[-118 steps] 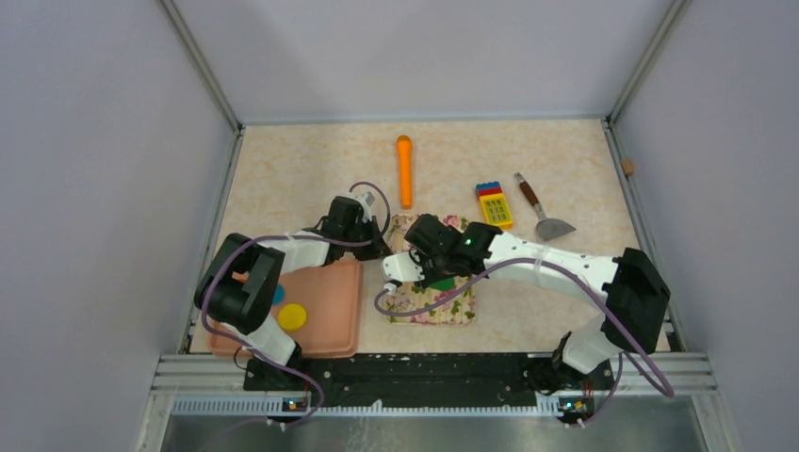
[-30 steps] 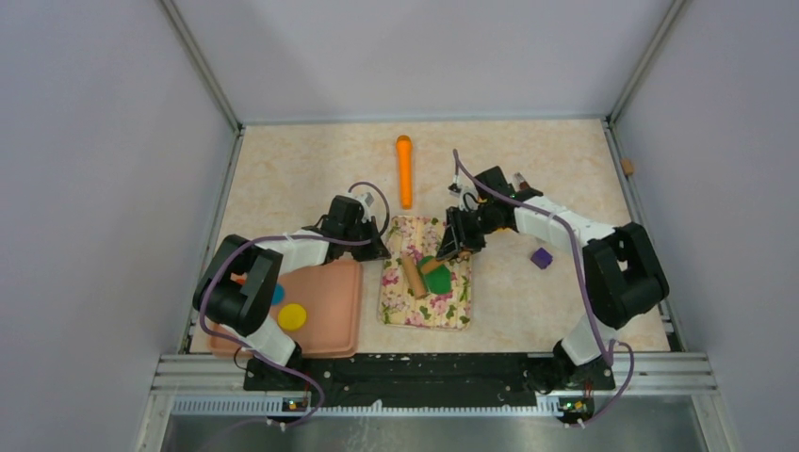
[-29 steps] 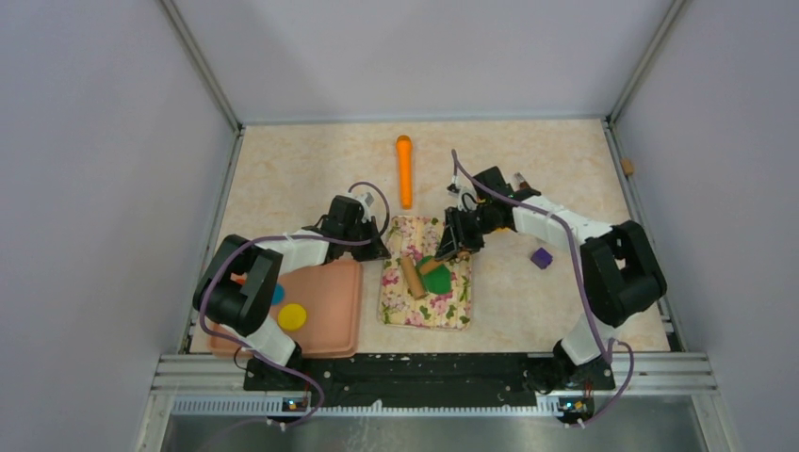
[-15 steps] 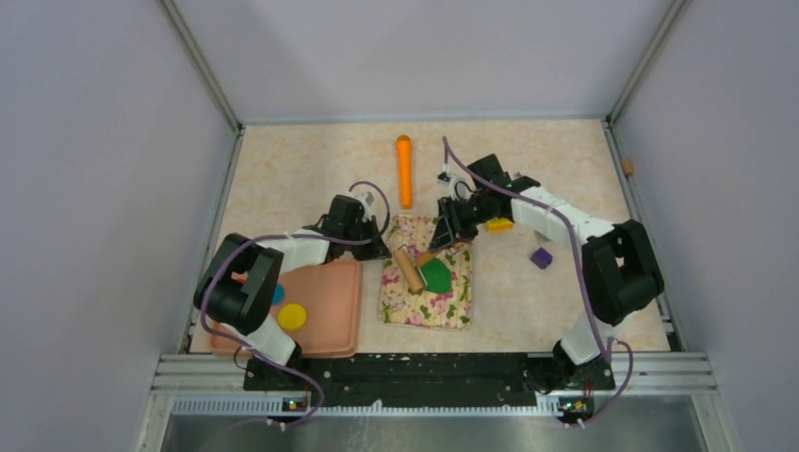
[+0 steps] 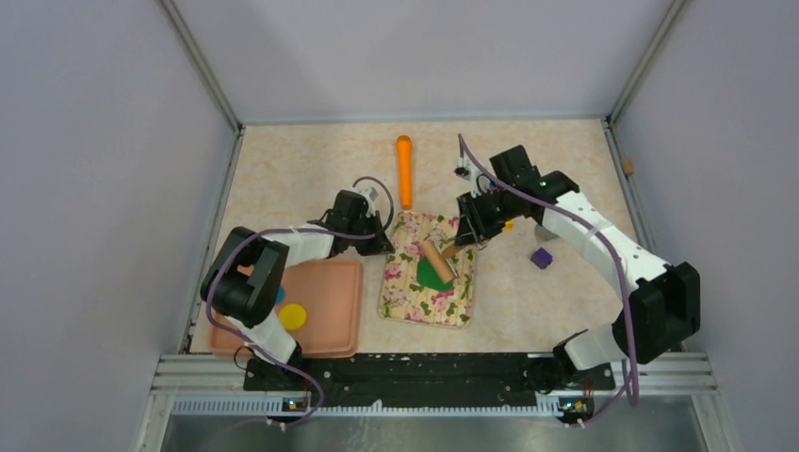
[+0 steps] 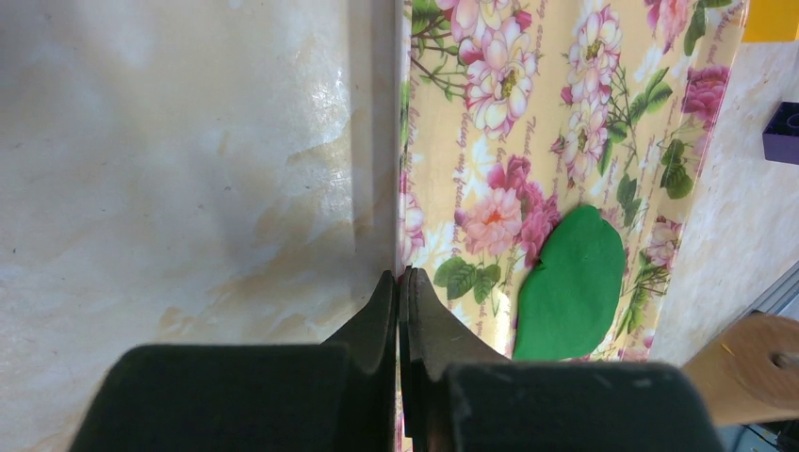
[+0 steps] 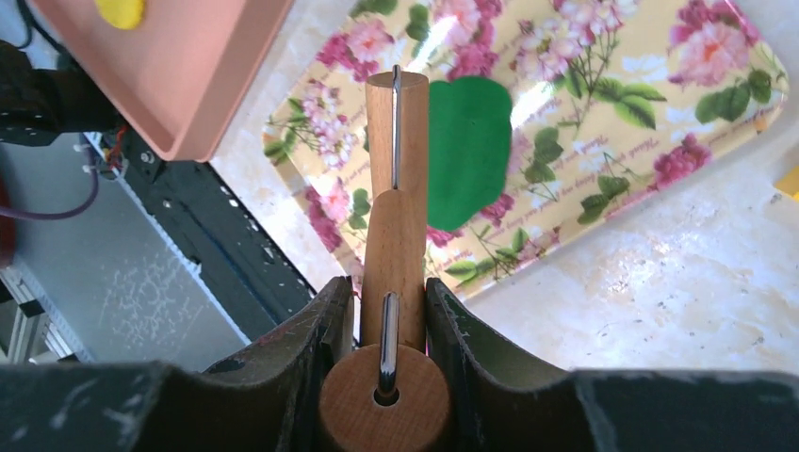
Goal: Roll out the dumpling wrappers from the dough
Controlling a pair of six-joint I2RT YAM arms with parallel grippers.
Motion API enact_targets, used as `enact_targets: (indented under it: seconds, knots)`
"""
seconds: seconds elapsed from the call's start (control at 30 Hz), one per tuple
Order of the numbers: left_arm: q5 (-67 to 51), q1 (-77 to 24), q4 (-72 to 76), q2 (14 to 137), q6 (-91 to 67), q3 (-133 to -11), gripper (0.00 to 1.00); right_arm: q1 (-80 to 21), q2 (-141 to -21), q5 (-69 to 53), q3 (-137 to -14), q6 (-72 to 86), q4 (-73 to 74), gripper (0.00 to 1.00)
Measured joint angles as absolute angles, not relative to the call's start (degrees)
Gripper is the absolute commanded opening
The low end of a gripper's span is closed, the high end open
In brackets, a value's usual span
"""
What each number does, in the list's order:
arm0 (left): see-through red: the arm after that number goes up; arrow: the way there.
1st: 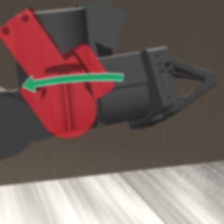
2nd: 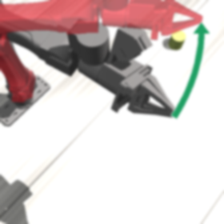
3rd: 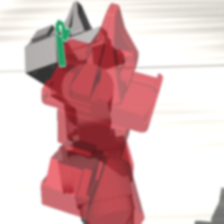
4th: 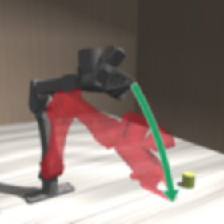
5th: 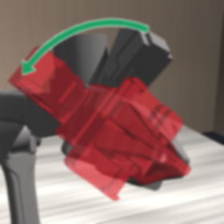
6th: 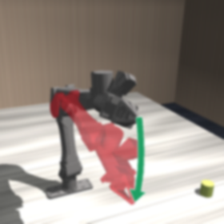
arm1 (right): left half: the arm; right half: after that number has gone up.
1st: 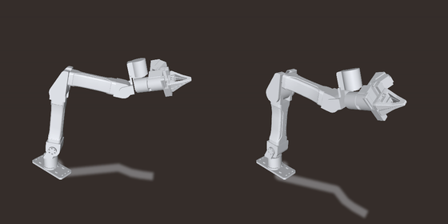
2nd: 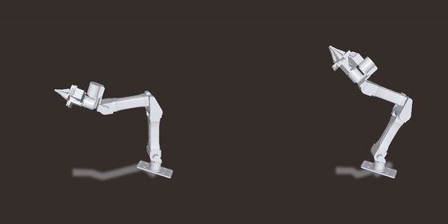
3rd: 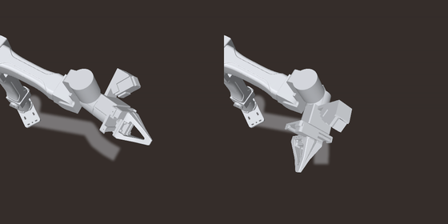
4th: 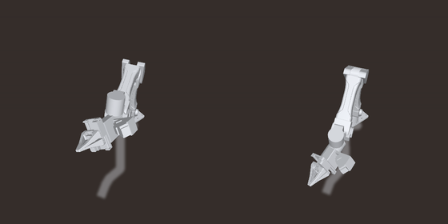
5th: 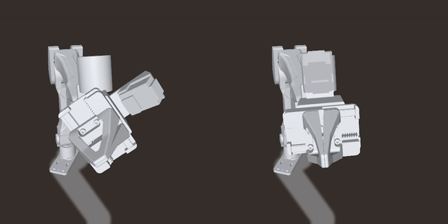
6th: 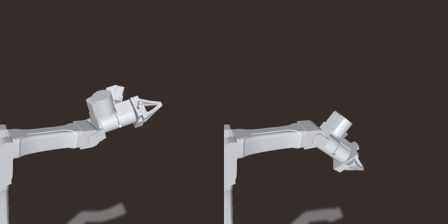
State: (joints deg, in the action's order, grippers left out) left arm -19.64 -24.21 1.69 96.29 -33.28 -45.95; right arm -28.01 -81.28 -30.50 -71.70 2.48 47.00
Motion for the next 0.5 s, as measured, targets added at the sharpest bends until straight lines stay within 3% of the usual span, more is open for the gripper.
enact_targets:
  seconds: [0.5]
  knots:
    - [-19.5,-24.3,1.7,96.1,-33.0,-45.9,0.00,-25.5,-91.0,-25.9,-68.9,6.3,44.4,0.00]
